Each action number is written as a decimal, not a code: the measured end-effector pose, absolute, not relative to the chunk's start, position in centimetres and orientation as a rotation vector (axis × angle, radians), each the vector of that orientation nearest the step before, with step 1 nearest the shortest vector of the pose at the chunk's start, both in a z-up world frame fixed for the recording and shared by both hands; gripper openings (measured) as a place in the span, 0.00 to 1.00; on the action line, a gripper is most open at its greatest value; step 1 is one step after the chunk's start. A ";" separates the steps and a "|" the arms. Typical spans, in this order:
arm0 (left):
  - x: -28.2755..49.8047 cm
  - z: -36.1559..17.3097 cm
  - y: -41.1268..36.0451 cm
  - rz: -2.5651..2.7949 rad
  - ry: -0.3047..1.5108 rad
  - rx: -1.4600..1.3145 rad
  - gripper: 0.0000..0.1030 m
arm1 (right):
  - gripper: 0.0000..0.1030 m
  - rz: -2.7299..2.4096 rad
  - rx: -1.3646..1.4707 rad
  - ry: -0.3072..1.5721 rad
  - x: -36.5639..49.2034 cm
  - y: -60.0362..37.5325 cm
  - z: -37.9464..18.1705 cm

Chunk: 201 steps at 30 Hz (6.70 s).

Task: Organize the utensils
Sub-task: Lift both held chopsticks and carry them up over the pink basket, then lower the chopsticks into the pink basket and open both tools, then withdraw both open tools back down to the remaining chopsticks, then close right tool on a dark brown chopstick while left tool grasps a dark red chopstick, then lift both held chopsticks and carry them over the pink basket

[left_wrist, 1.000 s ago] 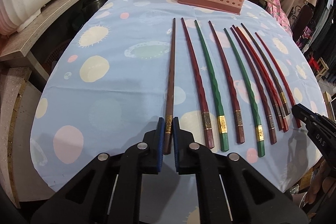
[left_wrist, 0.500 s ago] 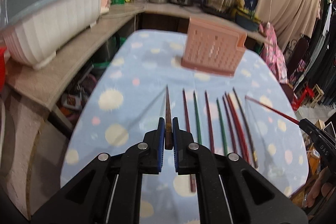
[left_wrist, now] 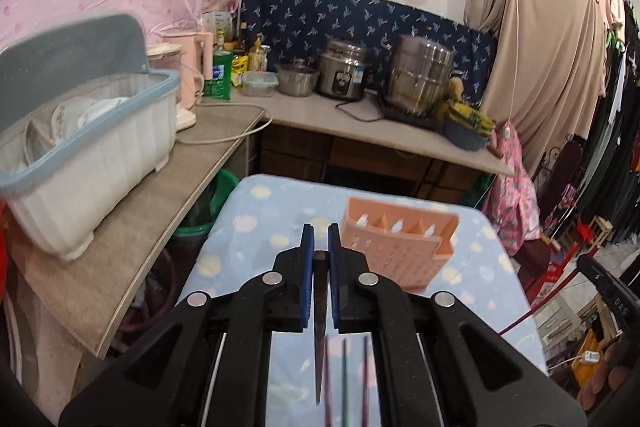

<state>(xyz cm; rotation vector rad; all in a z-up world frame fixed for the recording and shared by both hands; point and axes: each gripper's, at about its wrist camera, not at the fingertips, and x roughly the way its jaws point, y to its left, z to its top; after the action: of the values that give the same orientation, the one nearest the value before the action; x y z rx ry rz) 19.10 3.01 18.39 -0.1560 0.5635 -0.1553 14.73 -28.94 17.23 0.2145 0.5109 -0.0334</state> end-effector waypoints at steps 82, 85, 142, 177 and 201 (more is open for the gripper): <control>17.1 11.7 -1.1 -0.025 0.631 0.035 0.71 | 0.50 -0.007 0.287 0.592 12.8 -25.4 11.0; 16.2 10.7 -1.0 -0.025 0.656 0.036 0.71 | 0.50 -0.005 0.281 0.618 11.7 -25.1 10.0; 7.3 -4.9 1.0 -0.097 1.050 0.023 0.71 | 0.11 0.015 0.138 0.954 5.5 -20.7 -4.6; 7.2 -4.7 1.2 -0.175 1.071 -0.021 0.07 | 0.07 0.013 0.129 0.955 5.5 -20.9 -4.5; 10.7 8.1 3.6 -0.164 0.817 -0.152 0.07 | 0.07 -0.005 0.177 0.669 7.3 -24.3 8.1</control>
<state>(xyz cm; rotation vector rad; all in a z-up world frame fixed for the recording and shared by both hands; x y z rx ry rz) 10.73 3.65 8.06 -0.1523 0.8170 -0.1637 7.27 -24.32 8.13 0.1773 0.6687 -0.0047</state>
